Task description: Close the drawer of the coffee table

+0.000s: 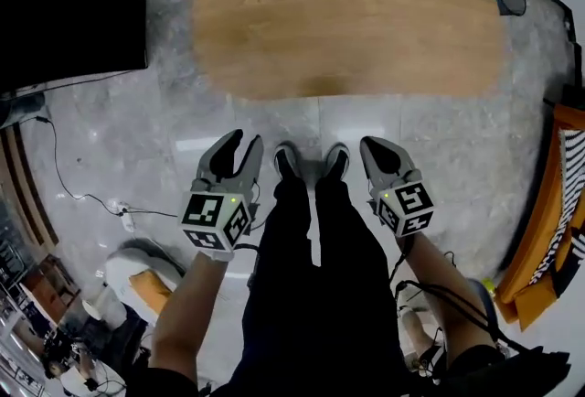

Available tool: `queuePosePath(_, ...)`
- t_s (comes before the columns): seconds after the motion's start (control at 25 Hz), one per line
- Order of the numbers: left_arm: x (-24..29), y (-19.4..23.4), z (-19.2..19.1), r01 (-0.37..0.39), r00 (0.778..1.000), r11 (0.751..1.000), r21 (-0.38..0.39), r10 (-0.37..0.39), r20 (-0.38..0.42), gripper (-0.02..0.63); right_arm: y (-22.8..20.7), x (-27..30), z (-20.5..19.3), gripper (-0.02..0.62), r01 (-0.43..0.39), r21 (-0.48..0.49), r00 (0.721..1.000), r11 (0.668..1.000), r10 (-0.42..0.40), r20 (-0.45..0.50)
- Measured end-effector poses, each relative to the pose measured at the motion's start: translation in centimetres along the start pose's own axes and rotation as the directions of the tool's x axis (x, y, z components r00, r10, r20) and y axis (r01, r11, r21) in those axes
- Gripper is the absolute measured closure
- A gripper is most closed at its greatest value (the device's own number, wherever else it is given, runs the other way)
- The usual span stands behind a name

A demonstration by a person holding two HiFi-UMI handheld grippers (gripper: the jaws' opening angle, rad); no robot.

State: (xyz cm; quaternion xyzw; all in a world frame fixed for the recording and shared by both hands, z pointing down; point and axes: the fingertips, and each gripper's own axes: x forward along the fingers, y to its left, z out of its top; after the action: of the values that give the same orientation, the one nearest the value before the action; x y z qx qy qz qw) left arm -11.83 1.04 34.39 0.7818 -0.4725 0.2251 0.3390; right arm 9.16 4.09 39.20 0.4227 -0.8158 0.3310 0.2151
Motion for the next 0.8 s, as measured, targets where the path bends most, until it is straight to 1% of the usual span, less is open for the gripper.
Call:
queuePosePath(0.12,-3.6,-2.1,5.5,-0.001,0.995,1.000,0.029,-0.002,0.101,0.456,1.0,-2.7,6.3,0.594,0.015,-0.053,0.995,0.998,-0.010,0.095)
queuePosePath(0.24,-7.5,-5.0,10.1,-0.009,0.980,0.996,0.089,-0.009,0.199,0.456,2.4,-6.1,11.6,0.594,0.035,-0.084,0.984,0.996,-0.020,0.175)
queuePosePath(0.4,-12.4,-9.6,15.4,0.005,0.949,0.982,0.187,-0.064,0.309,0.456,5.2,-10.8,17.0,0.594,0.056,-0.110,0.961,0.992,-0.024,0.275)
queuePosePath(0.48,-14.7,-11.2,17.9,0.004,0.929,0.977,0.213,-0.082,0.360,0.456,6.8,-12.9,19.4,0.594,0.059,-0.132,0.946,0.989,-0.013,0.323)
queuePosePath(0.56,-16.4,-12.3,19.8,-0.011,0.912,0.977,0.215,-0.079,0.403,0.458,8.3,-14.7,21.6,0.594,0.054,-0.163,0.931,0.985,0.009,0.364)
queuePosePath(0.6,-17.2,-12.8,20.5,-0.019,0.905,0.977,0.210,-0.073,0.419,0.472,9.1,-15.7,22.5,0.594,0.054,-0.180,0.924,0.982,0.020,0.383)
queuePosePath(0.8,-21.3,-13.6,22.2,-0.025,0.871,0.984,0.176,-0.065,0.486,0.502,13.2,-20.3,26.9,0.594,0.073,-0.259,0.873,0.963,0.063,0.483)
